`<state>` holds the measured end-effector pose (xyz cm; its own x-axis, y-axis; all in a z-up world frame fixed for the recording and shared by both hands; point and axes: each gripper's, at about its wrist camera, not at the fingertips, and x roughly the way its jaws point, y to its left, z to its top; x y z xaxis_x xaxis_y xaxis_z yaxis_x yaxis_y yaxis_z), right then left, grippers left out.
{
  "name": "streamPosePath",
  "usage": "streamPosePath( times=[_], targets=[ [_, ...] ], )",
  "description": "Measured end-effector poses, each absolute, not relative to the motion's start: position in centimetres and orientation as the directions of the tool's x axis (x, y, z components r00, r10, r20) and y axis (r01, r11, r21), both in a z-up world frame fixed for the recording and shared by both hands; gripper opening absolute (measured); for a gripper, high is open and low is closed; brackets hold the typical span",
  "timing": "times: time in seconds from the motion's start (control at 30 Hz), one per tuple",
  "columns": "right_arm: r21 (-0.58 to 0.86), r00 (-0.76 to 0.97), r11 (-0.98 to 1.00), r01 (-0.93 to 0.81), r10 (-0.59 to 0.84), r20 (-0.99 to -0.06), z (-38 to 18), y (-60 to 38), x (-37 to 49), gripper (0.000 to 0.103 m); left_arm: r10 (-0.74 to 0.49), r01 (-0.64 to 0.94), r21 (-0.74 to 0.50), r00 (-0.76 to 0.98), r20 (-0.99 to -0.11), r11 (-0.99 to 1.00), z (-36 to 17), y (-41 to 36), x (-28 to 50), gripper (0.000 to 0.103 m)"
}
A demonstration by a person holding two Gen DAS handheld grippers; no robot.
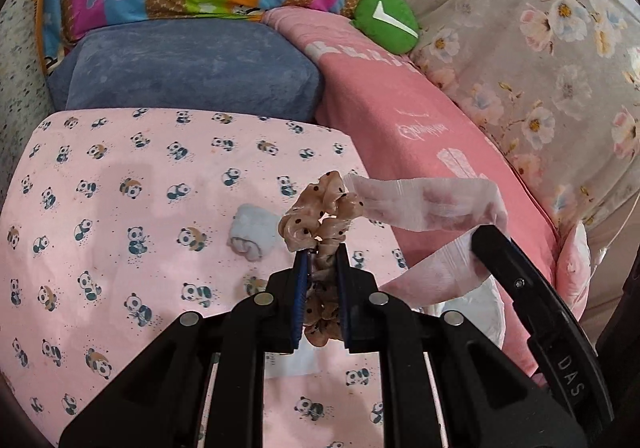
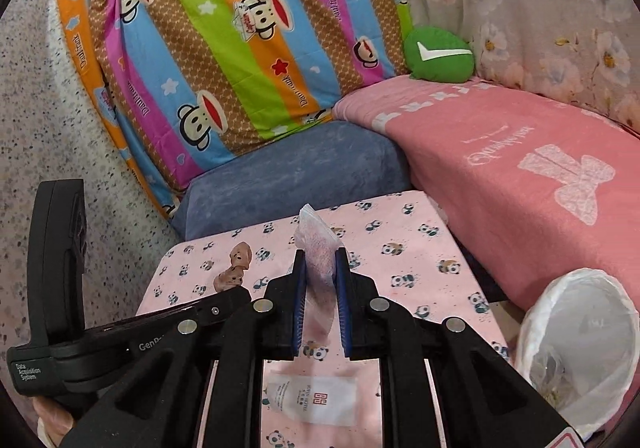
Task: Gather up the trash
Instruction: 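Carry both items over the white bin and open both tools to drop them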
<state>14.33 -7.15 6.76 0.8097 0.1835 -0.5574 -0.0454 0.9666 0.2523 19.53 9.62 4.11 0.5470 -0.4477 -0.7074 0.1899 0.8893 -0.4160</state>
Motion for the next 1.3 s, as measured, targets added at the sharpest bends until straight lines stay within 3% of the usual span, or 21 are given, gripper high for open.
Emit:
streamPosePath(
  times=[0.43,1.07,1.27,1.3],
  targets=[
    [0.277,0.87,0.954,0.118,0.035,-0.493,9.4,-18.3,7.1,0.013,-0.528,0.386,-0.37,0.496,-0.689,0.845,7.1,-1.7,14.8,0.013],
    [0.31,0.861,0.895,0.321,-0.139,-0.49,8.3,-29.9,0.9,0.014,-0.623,0.578,-0.358,0.36,-0.694,0.733,7.3,-14.4,11.1,0.015],
    [0.318,0.853,0.88,0.353,-0.164,-0.495,7.8,-31.6,0.3,0.017,-0.639,0.614,-0.354,0.336,-0.692,0.705,7.1,-16.8,10.5,0.019],
    [0.317,0.852,0.878,0.359,-0.17,-0.495,7.7,-31.8,0.2,0.018,-0.639,0.615,-0.351,0.341,-0.689,0.706,7.0,-17.1,10.4,0.025]
  ],
)
